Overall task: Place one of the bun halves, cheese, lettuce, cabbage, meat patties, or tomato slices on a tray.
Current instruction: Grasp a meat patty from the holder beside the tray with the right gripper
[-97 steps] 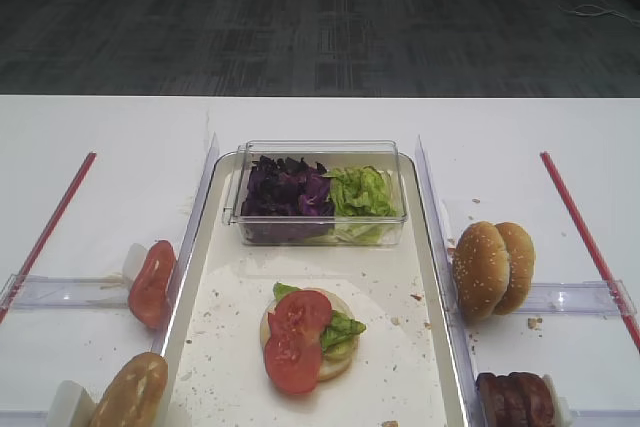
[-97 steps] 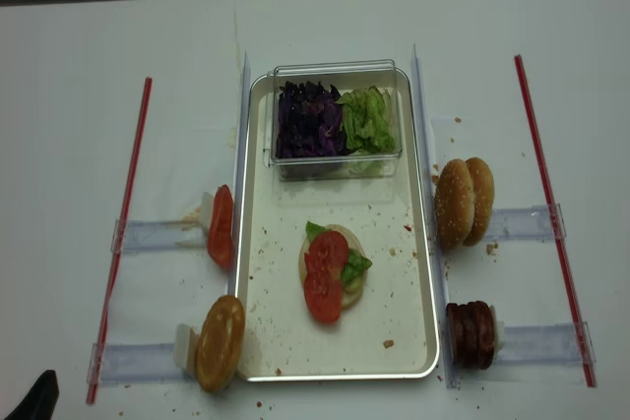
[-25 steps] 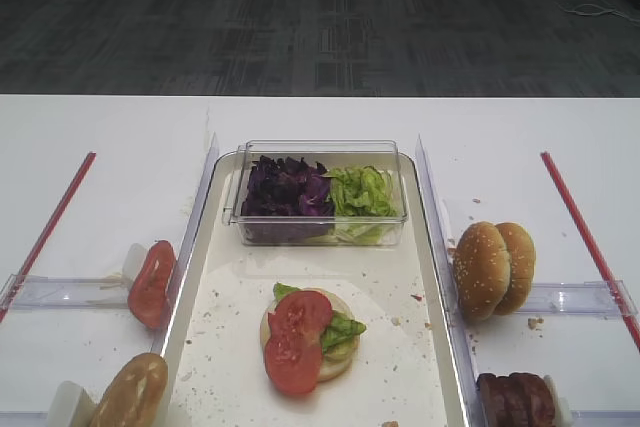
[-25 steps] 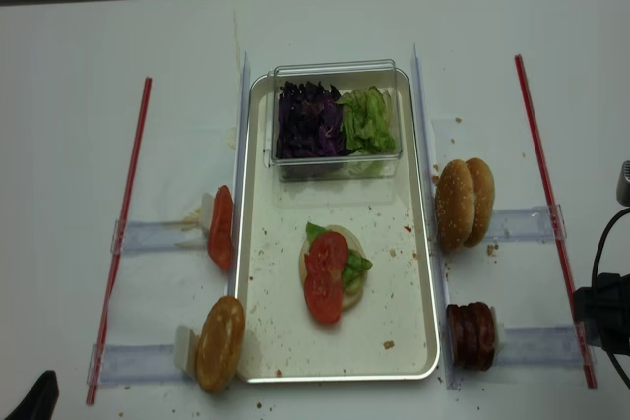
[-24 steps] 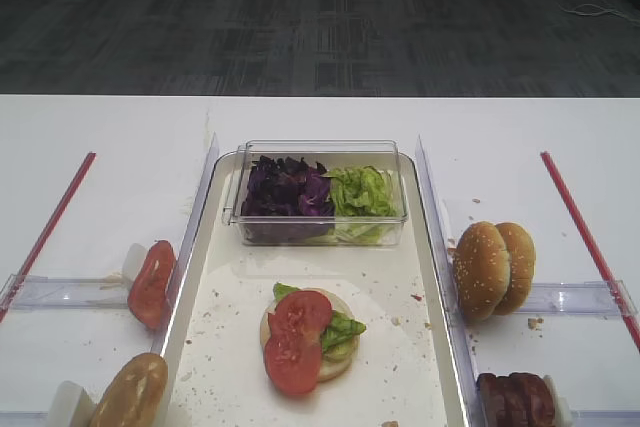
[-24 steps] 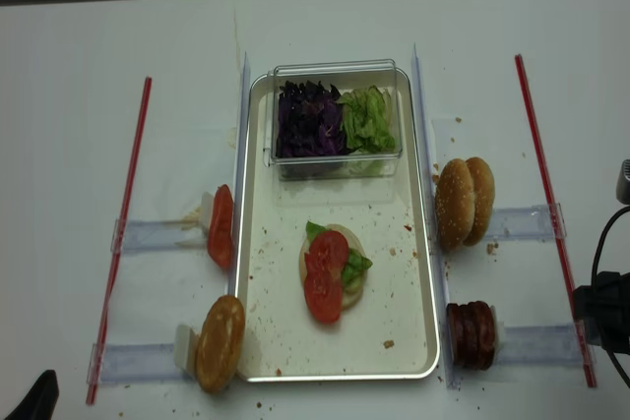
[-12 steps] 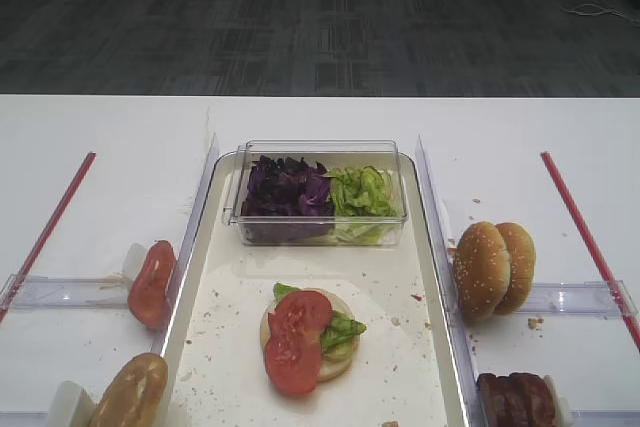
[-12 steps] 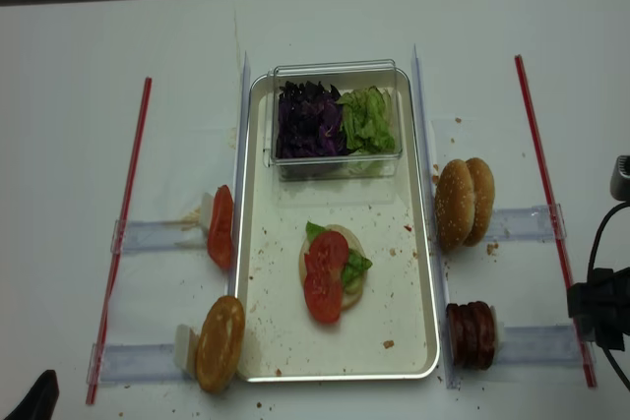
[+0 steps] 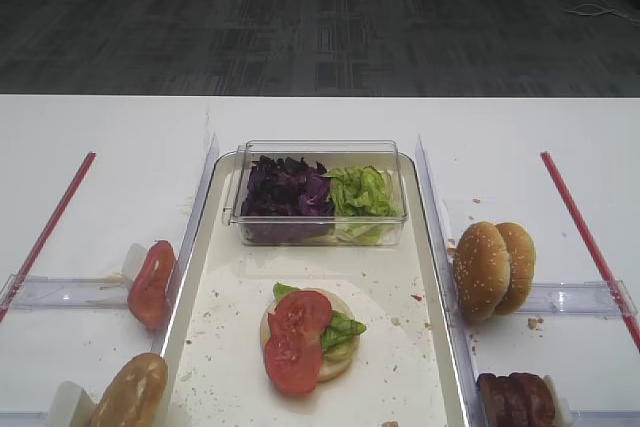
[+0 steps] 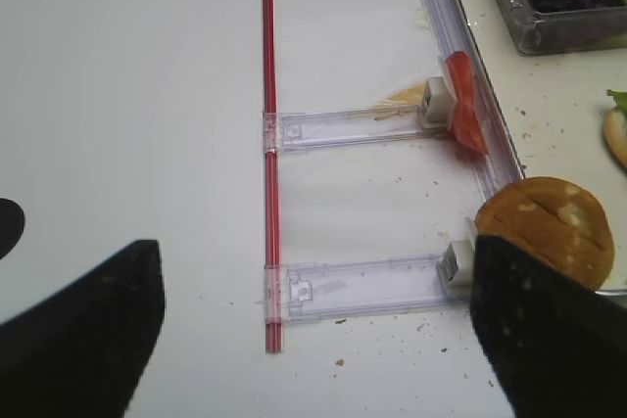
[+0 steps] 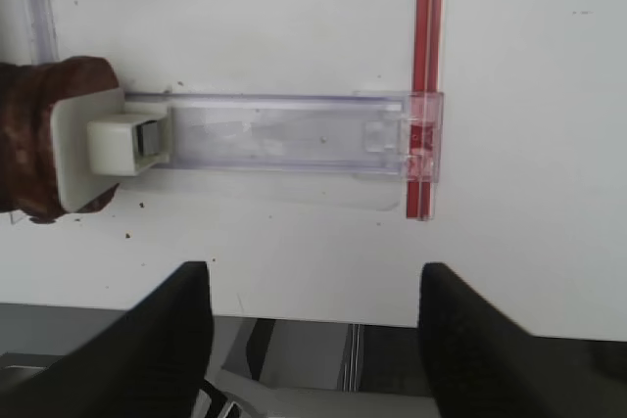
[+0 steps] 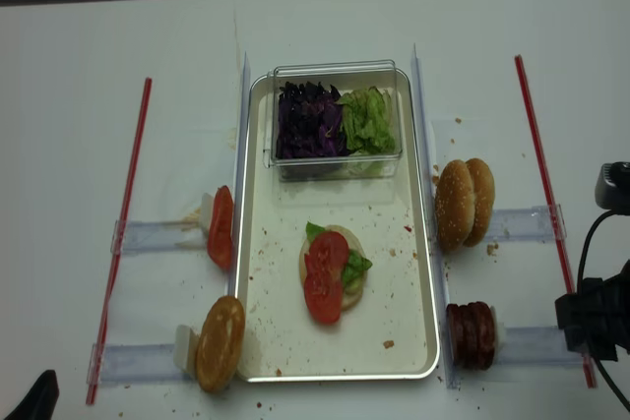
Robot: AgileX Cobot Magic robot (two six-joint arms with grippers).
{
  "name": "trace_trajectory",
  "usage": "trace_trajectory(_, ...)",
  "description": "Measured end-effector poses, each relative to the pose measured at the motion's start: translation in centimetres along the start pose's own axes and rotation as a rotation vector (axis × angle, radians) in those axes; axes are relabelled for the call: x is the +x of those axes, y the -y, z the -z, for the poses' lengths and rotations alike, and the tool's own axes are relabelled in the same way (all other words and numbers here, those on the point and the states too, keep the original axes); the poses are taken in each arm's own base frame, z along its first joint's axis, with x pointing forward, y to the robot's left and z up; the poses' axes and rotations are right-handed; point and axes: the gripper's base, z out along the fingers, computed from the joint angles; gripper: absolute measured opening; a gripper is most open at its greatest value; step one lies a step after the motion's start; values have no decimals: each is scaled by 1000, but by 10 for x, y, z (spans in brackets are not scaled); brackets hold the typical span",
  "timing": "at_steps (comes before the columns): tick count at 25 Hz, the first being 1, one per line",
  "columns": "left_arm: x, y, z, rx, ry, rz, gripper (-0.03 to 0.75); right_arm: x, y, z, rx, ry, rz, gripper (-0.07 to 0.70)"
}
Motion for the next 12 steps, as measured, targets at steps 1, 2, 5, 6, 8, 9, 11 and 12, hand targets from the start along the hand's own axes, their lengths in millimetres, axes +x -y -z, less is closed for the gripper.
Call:
trace_trajectory(1, 0, 0, 0, 0, 0, 0, 616, 0, -2, 0, -3, -2, 12, 494)
trace_trajectory(2, 0, 0, 0, 0, 0, 0, 616, 1, -5, -1, -6, -5, 21, 491)
trace_trajectory(5, 0, 0, 0, 0, 0, 0, 616, 2, -13, -1, -28, -10, 55, 488)
trace_trajectory(6, 0, 0, 0, 0, 0, 0, 616, 1, -16, 0, -39, -9, 66, 488)
trace_trajectory(8, 0, 0, 0, 0, 0, 0, 616, -3, -21, 5, -54, 8, 69, 488)
trace_trajectory(9, 0, 0, 0, 0, 0, 0, 616, -5, -24, 8, -58, 18, 72, 488)
trace_trajectory(11, 0, 0, 0, 0, 0, 0, 616, -8, -29, 14, -67, 35, 80, 488)
trace_trajectory(12, 0, 0, 0, 0, 0, 0, 616, -9, -32, 15, -69, 35, 83, 488)
